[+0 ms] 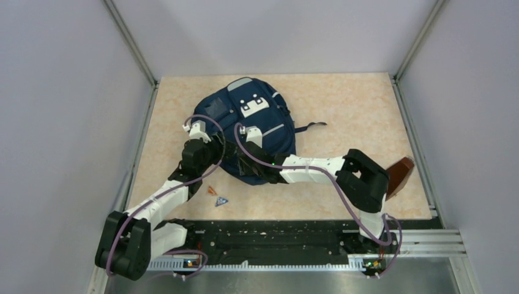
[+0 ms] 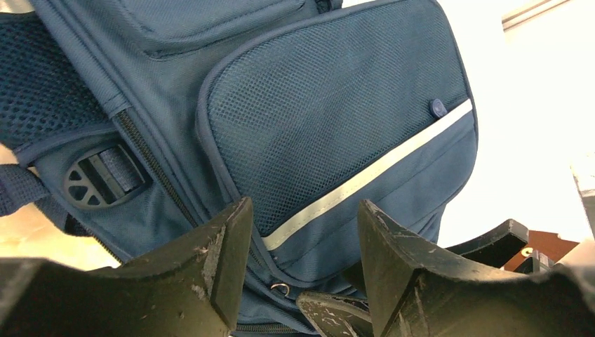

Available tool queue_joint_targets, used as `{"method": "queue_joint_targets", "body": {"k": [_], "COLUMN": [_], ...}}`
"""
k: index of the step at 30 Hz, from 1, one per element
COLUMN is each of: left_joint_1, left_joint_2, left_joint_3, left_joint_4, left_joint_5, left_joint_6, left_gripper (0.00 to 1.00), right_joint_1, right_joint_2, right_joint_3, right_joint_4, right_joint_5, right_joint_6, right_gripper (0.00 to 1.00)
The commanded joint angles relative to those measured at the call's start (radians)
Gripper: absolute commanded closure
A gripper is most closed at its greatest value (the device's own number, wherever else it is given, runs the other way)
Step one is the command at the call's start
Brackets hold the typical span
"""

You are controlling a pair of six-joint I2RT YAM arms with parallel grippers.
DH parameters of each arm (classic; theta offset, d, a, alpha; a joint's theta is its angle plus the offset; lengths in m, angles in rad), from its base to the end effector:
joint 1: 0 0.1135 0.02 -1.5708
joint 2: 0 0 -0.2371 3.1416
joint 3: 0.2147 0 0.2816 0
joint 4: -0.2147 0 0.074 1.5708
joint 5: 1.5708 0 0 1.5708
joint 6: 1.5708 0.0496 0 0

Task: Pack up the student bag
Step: Zip the student bag at the center of the board.

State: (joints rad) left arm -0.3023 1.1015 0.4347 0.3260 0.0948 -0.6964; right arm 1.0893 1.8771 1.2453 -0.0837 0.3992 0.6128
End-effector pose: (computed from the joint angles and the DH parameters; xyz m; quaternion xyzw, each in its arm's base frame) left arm 0.2682 -0.0885 0.1607 -0.1329 0.8054 -0.3099 0.4874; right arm 0.2205 0.3804 0.1470 -0.1306 0.8861 0.1867 0.4036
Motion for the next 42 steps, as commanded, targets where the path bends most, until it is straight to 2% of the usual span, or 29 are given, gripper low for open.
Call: {"method": "queue_joint_targets", "body": {"k": [1,5,8,16,19,26,27,31,36,39,42], "left_joint_1": [0.003,0.003,0.003,0.003,0.005,0.006,0.006,0.010,0.060,0.096,0.133], "left_joint_2": [-0.036,-0.024,-0.004,0.042,0.055,0.119,0.127,0.132,0.075,0.033,0.016], "left_joint_3": [-0.018,-0.022,-0.020,-0.025,-0.032,-0.031,-0.033,-0.035,0.007,0.041,0.085], "left_joint_4": [-0.006,-0.001,0.003,0.046,0.065,0.151,0.169,0.194,0.097,0.022,-0.048], "left_joint_5": [-0.052,-0.058,-0.059,-0.038,-0.039,0.019,0.028,0.021,0.044,0.058,0.069], "left_joint_6": [0.034,0.039,0.040,0.018,0.006,-0.027,-0.032,-0.026,0.037,0.093,0.150], "left_gripper": [0.38,0.37,0.37,0.39,0.43,0.59,0.64,1.00,1.00,1.00,1.00], "right_joint_1": [0.018,0.019,0.019,0.020,0.019,0.019,0.019,0.015,-0.035,-0.072,-0.147], "right_joint_2": [0.033,0.051,0.048,-0.010,-0.042,-0.126,-0.141,-0.195,-0.265,-0.290,-0.324], "right_joint_3": [0.061,0.069,0.062,0.017,0.005,-0.040,-0.050,-0.070,-0.119,-0.146,-0.193], "right_joint_4": [-0.020,-0.042,-0.047,-0.022,-0.013,0.004,0.007,-0.039,-0.090,-0.130,-0.145], "right_joint_5": [0.008,0.011,0.009,0.016,0.011,0.011,0.016,0.075,0.139,0.250,0.242], "right_joint_6": [0.008,0.011,0.016,0.017,0.004,-0.023,-0.027,-0.053,-0.113,-0.177,-0.198], "right_gripper": [0.54,0.57,0.73,1.00,1.00,1.00,1.00,1.00,1.00,1.00,1.00]}}
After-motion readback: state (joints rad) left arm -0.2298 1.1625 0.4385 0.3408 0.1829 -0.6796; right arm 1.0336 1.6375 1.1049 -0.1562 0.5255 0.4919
